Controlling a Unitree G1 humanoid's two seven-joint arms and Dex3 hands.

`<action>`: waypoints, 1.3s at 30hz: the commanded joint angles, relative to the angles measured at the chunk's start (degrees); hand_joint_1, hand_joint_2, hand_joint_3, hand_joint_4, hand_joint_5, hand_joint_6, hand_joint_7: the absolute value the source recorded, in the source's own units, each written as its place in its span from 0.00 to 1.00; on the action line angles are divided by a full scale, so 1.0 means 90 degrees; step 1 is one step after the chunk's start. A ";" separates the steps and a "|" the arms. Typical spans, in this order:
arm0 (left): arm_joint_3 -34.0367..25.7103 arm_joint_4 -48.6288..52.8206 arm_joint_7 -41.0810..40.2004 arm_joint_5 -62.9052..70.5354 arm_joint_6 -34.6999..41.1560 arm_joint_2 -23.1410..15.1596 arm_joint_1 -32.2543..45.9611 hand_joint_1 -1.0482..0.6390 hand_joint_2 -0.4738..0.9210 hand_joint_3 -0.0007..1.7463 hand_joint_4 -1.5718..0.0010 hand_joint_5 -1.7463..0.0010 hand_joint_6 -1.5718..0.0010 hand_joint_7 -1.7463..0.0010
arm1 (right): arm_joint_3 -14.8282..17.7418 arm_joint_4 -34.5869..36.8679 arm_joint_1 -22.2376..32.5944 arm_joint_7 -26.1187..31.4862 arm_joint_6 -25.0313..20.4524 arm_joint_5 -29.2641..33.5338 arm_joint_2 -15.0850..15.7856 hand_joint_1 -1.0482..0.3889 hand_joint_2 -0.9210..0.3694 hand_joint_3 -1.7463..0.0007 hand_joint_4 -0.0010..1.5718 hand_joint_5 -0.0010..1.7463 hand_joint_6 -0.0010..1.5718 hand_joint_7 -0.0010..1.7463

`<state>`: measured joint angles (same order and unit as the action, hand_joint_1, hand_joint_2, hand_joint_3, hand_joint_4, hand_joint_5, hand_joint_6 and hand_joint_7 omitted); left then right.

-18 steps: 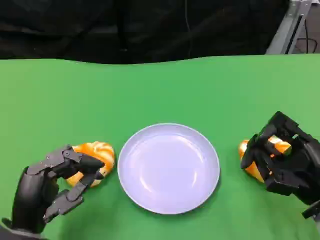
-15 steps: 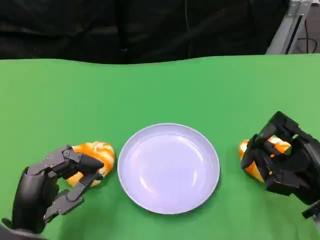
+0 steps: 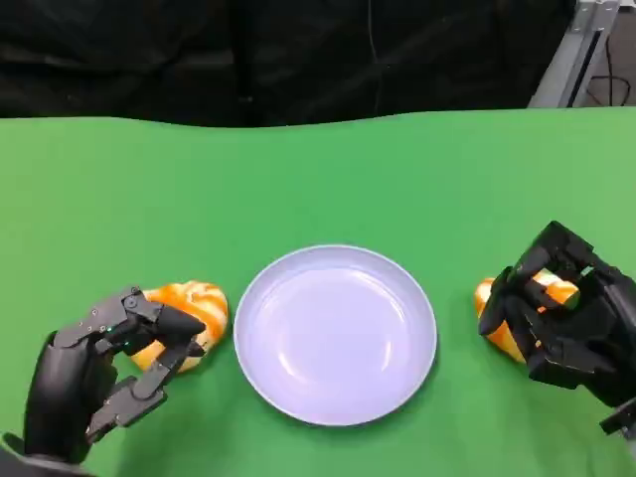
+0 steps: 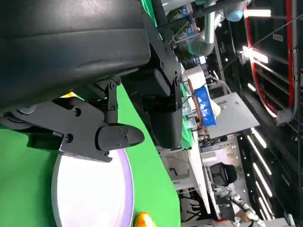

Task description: Grasp the bread from the table and place it into the plate.

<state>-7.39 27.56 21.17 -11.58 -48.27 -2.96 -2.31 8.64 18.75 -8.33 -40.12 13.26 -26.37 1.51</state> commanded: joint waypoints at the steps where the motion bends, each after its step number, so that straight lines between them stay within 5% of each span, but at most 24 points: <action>1: -0.0053 0.0072 0.0044 -0.0098 -0.0116 -0.0126 -0.0048 0.57 1.00 0.25 0.59 0.23 0.53 0.41 | 0.0066 -0.0075 -0.0004 0.0041 -0.0004 -0.0023 0.0095 0.79 0.25 0.29 0.32 1.00 0.22 0.95; 2: -0.0063 0.0105 0.0038 -0.0101 -0.0134 -0.0128 -0.0060 0.57 1.00 0.24 0.59 0.26 0.52 0.43 | 0.0066 -0.0069 -0.0007 0.0039 -0.0003 -0.0020 0.0097 0.79 0.25 0.29 0.32 1.00 0.22 0.95; 8: -0.0108 0.0355 0.0013 -0.0078 -0.0333 -0.0149 -0.0155 0.51 1.00 0.10 0.49 0.68 0.35 0.93 | 0.0081 -0.0022 -0.0022 -0.0028 0.0006 -0.0068 0.0097 0.80 0.25 0.29 0.31 1.00 0.22 0.95; 10: -0.0115 0.0405 0.0025 -0.0098 -0.0365 -0.0149 -0.0170 0.50 1.00 0.09 0.45 0.79 0.35 0.98 | 0.0079 -0.0017 -0.0023 -0.0031 0.0009 -0.0065 0.0095 0.80 0.25 0.29 0.31 1.00 0.22 0.95; 15: -0.0126 0.0482 0.0069 -0.0147 -0.0436 -0.0141 -0.0184 0.47 1.00 0.06 0.43 0.90 0.40 1.00 | 0.0073 -0.0041 -0.0013 0.0009 -0.0034 -0.0058 0.0087 0.79 0.26 0.28 0.31 1.00 0.22 0.95; 24: -0.0154 0.0471 0.0015 0.0014 -0.0579 -0.0203 -0.0150 0.43 1.00 0.06 0.45 0.97 0.48 1.00 | 0.0051 -0.0083 0.0003 0.0047 -0.0036 -0.0029 0.0078 0.78 0.27 0.29 0.30 1.00 0.22 0.95; 33: -0.0234 0.0321 -0.0686 0.0887 -0.0669 -0.0337 -0.0048 0.28 1.00 0.07 0.56 1.00 0.72 1.00 | 0.0024 -0.0105 0.0015 0.0072 -0.0016 -0.0002 0.0064 0.80 0.26 0.28 0.32 1.00 0.23 0.95; 39: -0.0195 0.0029 -0.1203 0.1758 -0.0534 -0.0565 0.0094 0.25 1.00 0.07 0.63 1.00 0.77 1.00 | 0.0018 -0.0069 0.0007 0.0032 0.0072 0.0004 0.0054 0.79 0.26 0.28 0.32 1.00 0.23 0.95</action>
<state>-8.87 29.59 12.59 1.34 -53.86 -5.98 -2.67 8.45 18.57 -8.33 -39.76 13.27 -26.26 1.50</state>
